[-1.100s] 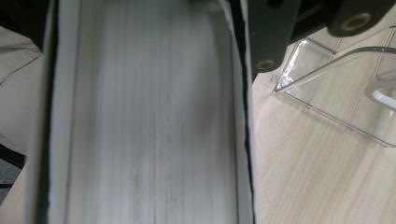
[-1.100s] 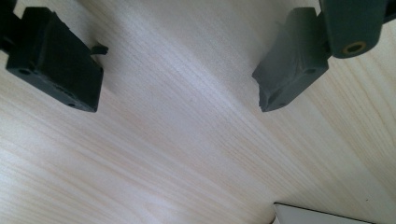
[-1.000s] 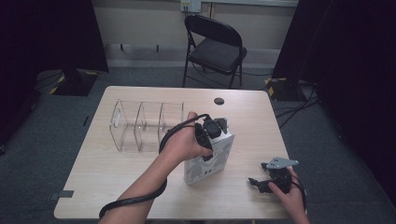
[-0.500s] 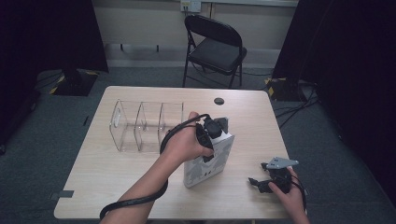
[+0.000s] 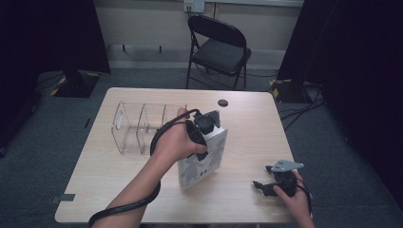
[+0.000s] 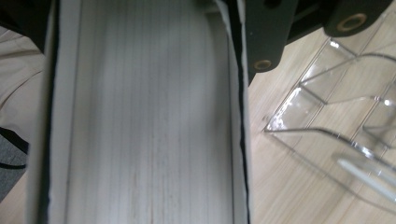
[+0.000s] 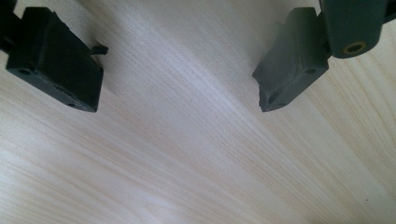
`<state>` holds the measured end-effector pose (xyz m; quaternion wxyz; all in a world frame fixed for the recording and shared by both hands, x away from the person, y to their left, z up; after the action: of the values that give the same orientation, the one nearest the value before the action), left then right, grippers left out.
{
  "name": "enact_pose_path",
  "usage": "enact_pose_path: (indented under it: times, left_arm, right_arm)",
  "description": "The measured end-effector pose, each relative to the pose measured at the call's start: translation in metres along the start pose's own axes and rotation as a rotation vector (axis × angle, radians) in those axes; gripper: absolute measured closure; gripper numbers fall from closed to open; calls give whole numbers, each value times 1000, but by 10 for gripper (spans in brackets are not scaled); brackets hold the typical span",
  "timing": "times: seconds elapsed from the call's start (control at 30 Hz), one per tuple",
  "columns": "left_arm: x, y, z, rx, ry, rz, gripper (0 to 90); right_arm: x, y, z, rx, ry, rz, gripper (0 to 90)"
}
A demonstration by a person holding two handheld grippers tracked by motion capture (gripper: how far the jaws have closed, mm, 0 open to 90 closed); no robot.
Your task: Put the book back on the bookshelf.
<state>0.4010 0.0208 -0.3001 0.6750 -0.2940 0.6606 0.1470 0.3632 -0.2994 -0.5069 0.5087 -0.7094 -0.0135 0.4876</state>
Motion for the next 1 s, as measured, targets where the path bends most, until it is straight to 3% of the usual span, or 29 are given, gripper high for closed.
enact_pose_path:
  times: [0.2, 0.33, 0.4, 0.67, 0.7, 1.0]
  left_arm:
    - [1, 13, 8, -27, -20, 13, 531]
    - [0, 20, 14, -40, -5, 19, 531]
    - [1, 22, 16, -67, 1, 13, 531]
    - [-1, 31, 23, -87, -11, 10, 531]
    - [-1, 32, 23, -105, -9, 7, 531]
    - [-3, 42, 29, -114, -27, 18, 531]
  right_arm:
    - [0, 0, 0, 0, 0, 0, 134]
    - [0, 0, 0, 1, 0, 0, 134]
    - [0, 0, 0, 0, 0, 0, 134]
    - [0, 0, 0, 0, 0, 0, 134]
    - [0, 0, 0, 0, 0, 0, 134]
    - [0, 0, 0, 2, -1, 1, 134]
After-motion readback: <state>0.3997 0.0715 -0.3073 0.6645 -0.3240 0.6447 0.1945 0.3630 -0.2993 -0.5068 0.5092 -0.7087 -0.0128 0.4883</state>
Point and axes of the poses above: each handheld gripper's, and its own axes: x roughly forward along the jaws, y roughly out of its underside, z roughly to its left, the point moved 1 cm from there along x, roughly forward along the jaws
